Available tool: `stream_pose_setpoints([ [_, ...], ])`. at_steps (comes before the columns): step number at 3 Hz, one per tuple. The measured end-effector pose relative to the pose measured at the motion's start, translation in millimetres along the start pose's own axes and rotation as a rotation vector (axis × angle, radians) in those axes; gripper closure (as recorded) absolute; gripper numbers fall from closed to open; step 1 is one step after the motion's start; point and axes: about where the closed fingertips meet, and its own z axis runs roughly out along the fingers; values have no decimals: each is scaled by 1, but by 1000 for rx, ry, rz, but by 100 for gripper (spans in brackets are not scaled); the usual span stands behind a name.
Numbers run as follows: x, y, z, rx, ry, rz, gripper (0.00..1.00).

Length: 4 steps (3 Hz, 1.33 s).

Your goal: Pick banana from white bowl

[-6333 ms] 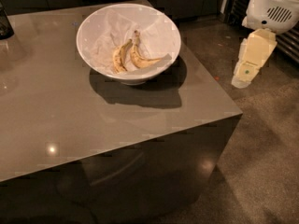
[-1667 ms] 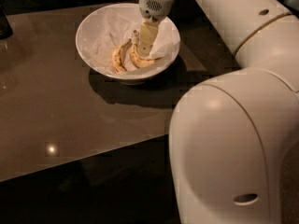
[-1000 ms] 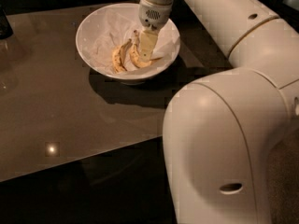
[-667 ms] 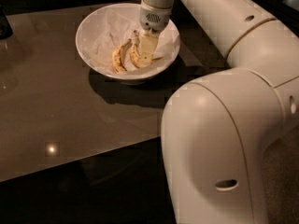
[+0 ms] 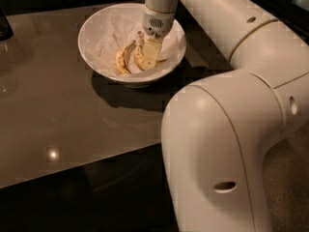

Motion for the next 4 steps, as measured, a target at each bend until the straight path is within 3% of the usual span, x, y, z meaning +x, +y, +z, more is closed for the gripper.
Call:
stream_pose_setpoints([
  [3, 0, -3, 18, -31, 19, 8, 46],
  [4, 1, -5, 22, -24, 33, 8, 65],
])
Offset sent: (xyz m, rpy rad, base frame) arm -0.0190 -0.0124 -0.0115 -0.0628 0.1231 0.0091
